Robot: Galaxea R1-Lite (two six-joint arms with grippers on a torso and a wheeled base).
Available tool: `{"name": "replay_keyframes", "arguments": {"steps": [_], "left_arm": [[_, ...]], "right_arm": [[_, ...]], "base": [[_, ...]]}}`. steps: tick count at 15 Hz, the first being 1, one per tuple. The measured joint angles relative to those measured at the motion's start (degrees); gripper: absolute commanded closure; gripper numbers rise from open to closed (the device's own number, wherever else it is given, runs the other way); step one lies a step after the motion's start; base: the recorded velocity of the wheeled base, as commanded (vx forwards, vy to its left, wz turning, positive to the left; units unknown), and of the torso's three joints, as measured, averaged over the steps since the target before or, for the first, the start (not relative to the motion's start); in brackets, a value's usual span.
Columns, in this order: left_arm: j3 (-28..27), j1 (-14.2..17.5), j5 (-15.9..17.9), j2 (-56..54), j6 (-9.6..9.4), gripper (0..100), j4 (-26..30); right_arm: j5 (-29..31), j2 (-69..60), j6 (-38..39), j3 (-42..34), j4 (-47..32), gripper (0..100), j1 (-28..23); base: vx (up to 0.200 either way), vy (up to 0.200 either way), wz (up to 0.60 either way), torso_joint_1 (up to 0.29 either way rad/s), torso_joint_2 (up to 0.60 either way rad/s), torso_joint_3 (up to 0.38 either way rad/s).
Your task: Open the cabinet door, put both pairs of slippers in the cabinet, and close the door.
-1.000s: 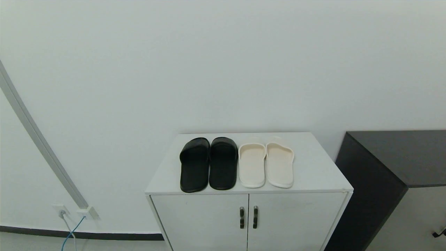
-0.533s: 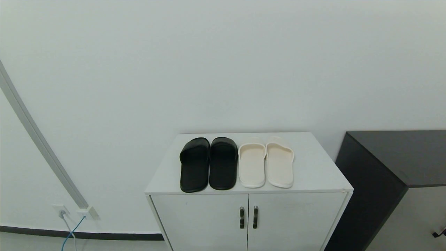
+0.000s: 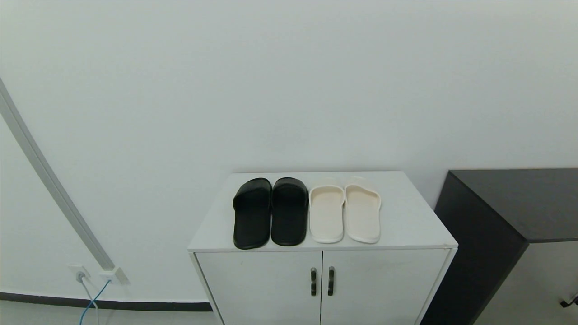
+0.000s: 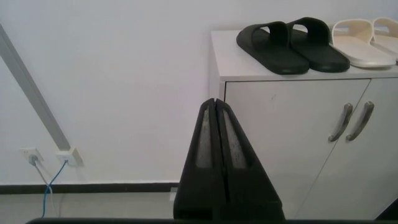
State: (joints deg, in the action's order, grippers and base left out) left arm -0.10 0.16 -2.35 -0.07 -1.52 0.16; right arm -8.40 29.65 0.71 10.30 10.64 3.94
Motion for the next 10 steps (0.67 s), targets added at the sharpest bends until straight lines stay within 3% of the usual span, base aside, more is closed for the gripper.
{"name": "replay_keyframes", "arguments": {"steps": [3,7,10], "left_arm": [[0.0,0.0,0.0,0.0,-0.06,100,0.0],[0.0,0.0,0.1,0.0,0.02,100,0.0],[0.1,0.0,0.1,0.0,0.07,100,0.0]], "right_arm": [[2.1,14.4,0.9,2.2,8.0,0,8.4],[13.9,31.5,8.4,10.8,14.8,0,28.5],[21.0,42.3,11.8,19.2,16.7,0,37.6]], "base": [[0.0,0.0,0.0,0.0,0.0,0.0],[0.0,0.0,0.0,0.0,0.0,0.0],[0.0,0.0,0.0,0.0,0.0,0.0]]}}
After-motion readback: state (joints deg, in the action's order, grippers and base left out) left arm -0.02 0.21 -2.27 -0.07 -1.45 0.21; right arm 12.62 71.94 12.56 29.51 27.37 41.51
